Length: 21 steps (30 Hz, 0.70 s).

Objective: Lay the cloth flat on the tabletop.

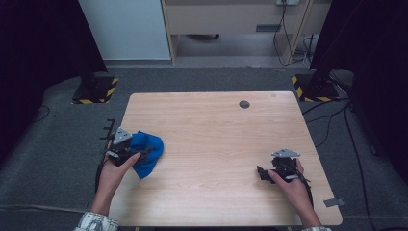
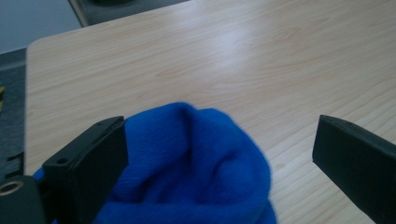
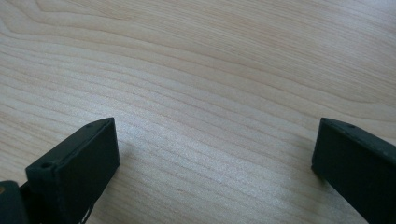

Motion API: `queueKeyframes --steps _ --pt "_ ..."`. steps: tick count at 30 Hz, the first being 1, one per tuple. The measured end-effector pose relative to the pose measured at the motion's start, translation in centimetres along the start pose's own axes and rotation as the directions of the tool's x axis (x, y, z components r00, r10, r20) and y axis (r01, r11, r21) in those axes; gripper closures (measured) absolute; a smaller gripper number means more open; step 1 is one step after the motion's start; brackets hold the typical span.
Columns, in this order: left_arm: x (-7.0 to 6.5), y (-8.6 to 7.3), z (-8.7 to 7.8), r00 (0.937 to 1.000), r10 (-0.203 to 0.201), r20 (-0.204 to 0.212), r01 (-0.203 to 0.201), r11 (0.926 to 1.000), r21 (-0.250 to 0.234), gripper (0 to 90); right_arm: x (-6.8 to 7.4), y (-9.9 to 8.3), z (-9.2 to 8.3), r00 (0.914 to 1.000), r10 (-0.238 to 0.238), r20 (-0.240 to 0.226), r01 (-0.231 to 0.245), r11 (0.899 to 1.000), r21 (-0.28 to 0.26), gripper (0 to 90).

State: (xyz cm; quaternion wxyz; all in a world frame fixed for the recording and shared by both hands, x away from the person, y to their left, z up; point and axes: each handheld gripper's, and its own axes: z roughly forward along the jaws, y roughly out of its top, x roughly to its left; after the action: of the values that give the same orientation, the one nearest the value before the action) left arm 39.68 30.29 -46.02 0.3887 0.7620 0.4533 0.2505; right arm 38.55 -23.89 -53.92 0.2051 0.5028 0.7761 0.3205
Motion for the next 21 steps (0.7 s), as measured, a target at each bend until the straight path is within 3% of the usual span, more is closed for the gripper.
queueKeyframes --steps 4,8,15,21 --pt "0.8 -0.9 0.7 0.9998 -0.007 -0.019 0.007 0.9997 0.024 2.4 0.0 0.0 0.0 1.0 0.0 0.0 0.0 1.0 0.0 0.8" --pt "1.5 -2.7 2.4 0.9988 -0.031 -0.038 0.034 0.9959 0.084 2.5 0.0 0.0 0.0 1.0 0.0 0.0 0.0 1.0 0.0 0.8" --pt "1.9 -4.2 4.5 0.998 -0.06 -0.023 0.062 0.9886 0.137 2.5 0.0 0.0 0.0 1.0 0.0 0.001 0.0 1.0 0.0 0.9" --pt "1.6 -4.8 5.4 0.9984 -0.056 -0.009 0.057 0.9838 0.17 5.4 0.0 0.0 0.0 1.0 0.0 0.001 0.0 1.0 0.0 0.9"
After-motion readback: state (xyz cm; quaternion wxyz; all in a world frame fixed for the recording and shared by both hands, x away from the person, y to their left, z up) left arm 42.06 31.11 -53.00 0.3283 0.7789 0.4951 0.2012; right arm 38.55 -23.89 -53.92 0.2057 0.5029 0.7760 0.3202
